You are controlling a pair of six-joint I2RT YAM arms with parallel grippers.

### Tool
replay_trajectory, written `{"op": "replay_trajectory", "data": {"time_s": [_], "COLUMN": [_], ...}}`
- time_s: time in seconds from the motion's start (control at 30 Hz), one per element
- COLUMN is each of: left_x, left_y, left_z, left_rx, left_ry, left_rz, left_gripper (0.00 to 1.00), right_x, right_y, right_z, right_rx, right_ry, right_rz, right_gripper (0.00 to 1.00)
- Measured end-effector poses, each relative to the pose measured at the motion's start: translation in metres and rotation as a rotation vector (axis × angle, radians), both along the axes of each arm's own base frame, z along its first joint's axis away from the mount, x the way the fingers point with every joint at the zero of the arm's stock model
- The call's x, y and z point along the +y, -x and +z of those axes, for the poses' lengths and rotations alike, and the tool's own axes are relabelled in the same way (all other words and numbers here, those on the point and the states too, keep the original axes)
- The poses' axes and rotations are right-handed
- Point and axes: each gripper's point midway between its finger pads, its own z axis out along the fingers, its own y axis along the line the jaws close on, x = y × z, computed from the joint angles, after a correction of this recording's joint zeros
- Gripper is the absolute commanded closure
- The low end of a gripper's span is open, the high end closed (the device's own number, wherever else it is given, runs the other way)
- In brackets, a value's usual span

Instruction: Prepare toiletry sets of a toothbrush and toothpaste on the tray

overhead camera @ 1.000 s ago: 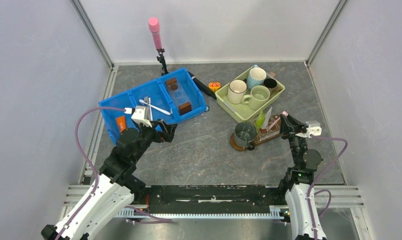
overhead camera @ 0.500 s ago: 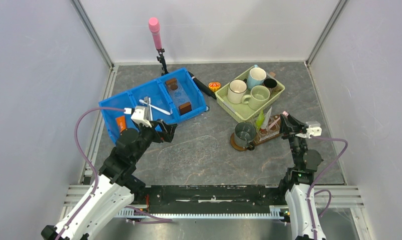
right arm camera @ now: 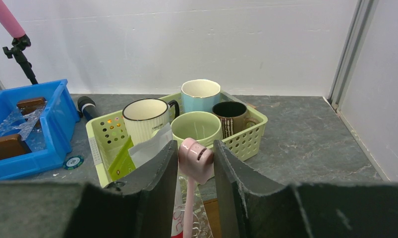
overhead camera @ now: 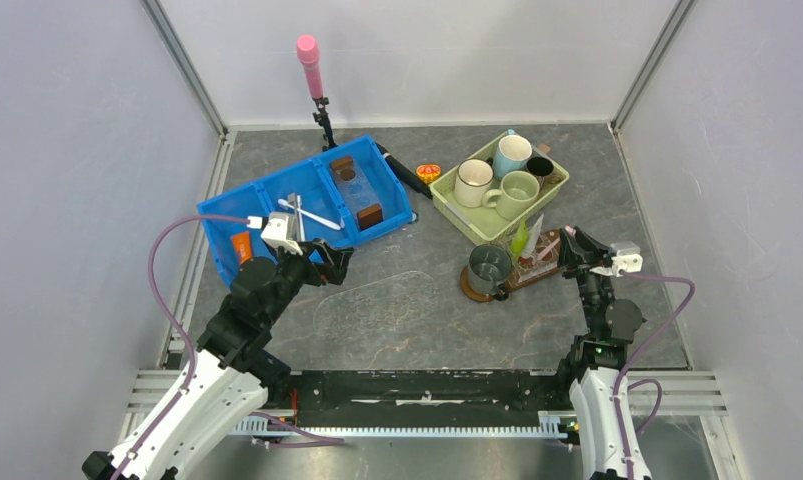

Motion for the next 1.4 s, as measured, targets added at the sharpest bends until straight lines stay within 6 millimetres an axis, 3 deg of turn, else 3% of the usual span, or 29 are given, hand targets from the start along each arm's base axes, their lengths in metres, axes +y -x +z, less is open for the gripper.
{"op": "replay_trajectory", "data": {"time_s": [0.7, 0.93, 1.13, 1.23, 1.4], "left_x": [0.0, 0.0, 0.0, 0.0, -0.001], "left_y": [0.0, 0.0, 0.001, 0.001, 0.0], "left_z": [0.0, 0.0, 0.001, 0.001, 0.0], "left_rx": [0.0, -0.001, -0.003, -0.003, -0.001], "left_ry": [0.0, 0.002, 0.003, 0.003, 0.002], "left_rz": [-0.001, -0.002, -0.003, -0.003, -0.004], "left_gripper": [0.0, 0.0, 0.0, 0.0, 0.0], "right_x": [-0.015, -0.027, -0.041, -0.047, -0.051], "right_y": [0.011, 0.012, 0.011, 0.015, 0.024], "right_z": [0.016, -0.002, -0.026, -0.006, 0.055], "right_rx": [-0.064, 0.003, 0.135, 0.128, 0.036], "right_ry": [-0.007, 0.001, 0.028, 0.045, 0.072], "right_rz": [-0.095, -0.167, -0.244, -0.279, -0.311], "right_gripper": [0.4, 0.3, 0.16, 0.02, 0.02]}}
